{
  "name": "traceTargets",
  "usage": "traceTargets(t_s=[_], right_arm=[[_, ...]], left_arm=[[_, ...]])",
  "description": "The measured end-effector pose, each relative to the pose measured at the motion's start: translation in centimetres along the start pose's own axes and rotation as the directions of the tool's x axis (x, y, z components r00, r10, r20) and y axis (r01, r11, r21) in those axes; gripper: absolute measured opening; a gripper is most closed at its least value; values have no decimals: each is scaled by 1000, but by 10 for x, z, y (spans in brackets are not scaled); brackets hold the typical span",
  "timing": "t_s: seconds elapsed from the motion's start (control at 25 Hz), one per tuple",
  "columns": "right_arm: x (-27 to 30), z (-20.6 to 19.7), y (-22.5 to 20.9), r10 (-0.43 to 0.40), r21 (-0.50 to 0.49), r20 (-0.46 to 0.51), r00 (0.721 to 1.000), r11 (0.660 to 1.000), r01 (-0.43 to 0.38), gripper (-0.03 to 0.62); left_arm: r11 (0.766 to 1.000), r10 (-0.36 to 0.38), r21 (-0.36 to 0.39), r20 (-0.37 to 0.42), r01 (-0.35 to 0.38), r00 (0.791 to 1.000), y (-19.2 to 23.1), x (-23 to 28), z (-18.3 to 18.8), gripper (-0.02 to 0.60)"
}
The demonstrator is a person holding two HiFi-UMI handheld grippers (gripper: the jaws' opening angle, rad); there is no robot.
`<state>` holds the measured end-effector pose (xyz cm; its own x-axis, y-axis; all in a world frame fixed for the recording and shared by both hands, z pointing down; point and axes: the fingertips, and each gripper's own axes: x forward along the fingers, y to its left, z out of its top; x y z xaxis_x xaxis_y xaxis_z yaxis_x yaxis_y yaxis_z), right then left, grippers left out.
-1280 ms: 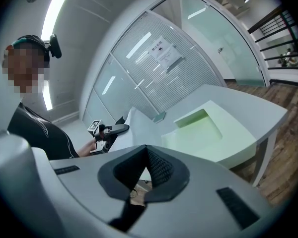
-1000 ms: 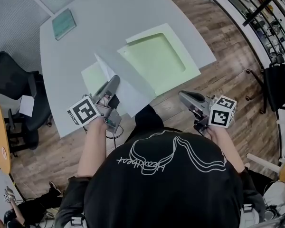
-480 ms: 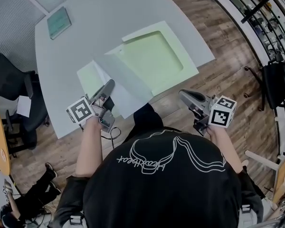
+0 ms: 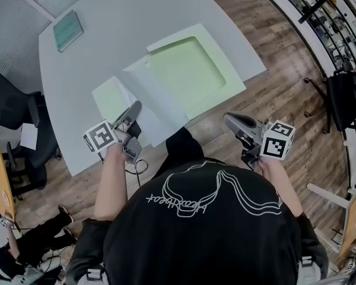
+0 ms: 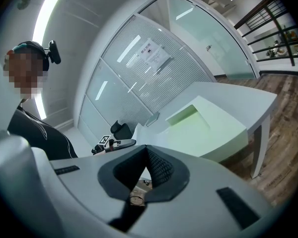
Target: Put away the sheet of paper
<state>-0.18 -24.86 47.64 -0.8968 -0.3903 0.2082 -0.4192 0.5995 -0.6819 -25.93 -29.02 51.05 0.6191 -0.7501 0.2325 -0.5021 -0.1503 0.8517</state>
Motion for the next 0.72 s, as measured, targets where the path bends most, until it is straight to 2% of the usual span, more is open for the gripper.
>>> traceTargets(t_s=[0.44, 0.72], right_arm=[[-1, -8, -1, -2, 49, 18, 1000, 999, 1, 9], [-2, -10, -2, -8, 55, 25, 1000, 998, 7, 9]], left_arm=[[998, -48, 34, -30, 49, 998, 0, 13, -4, 11], [984, -109, 136, -76, 118, 991, -16, 24, -7, 12]])
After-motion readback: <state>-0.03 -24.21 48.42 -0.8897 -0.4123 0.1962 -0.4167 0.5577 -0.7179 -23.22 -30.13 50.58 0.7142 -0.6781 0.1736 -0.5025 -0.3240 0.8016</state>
